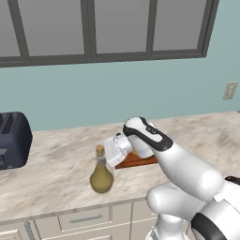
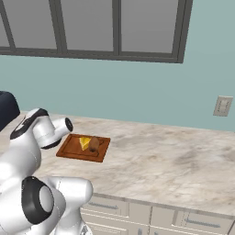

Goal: Retrieve the reheated potato from the microwave, then place the potato, cheese, and condiment on the cutting board.

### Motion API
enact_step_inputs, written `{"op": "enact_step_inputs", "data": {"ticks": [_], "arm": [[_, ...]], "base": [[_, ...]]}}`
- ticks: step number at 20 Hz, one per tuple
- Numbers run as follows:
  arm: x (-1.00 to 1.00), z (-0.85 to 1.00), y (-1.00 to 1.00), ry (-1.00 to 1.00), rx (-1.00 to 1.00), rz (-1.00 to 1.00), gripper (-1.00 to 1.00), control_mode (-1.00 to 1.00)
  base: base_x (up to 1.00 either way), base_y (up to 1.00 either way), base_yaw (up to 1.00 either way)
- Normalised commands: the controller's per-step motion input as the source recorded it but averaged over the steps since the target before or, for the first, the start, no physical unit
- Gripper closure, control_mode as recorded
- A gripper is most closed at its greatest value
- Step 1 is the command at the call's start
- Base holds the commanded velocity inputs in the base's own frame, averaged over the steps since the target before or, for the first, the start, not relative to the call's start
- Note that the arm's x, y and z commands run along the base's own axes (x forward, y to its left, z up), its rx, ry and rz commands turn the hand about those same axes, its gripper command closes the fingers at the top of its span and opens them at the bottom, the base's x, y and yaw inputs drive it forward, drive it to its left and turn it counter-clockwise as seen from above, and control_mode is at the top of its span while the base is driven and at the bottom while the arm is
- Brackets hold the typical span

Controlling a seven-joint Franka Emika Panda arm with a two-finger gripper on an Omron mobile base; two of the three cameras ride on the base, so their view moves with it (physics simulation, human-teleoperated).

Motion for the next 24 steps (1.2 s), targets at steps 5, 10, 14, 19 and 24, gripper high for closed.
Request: {"op": "enact_step_inputs", "data": {"ticks": [5, 10, 14, 19, 24], "arm": [[0.00, -0.07, 0.01, 0.07, 0.01, 0.00, 1.00, -1.00], [-0.07, 0.04, -0.04, 0.02, 0.00, 0.00, 1.00, -1.00], [-0.14, 0.32, -0.13, 0.00, 0.00, 0.00, 1.00, -1.00], [0.01, 0.45, -0.19, -0.03, -0.01, 0.00, 1.00, -1.00], [0.19, 0.28, -0.32, 0.00, -0.08, -0.04, 1.00, -1.00]], "base": [[0.00, 0.00, 0.00], [0.00, 0.00, 0.00], [0.00, 0.00, 0.00], [0.00, 0.00, 0.00], [0.00, 0.00, 0.00]]}}
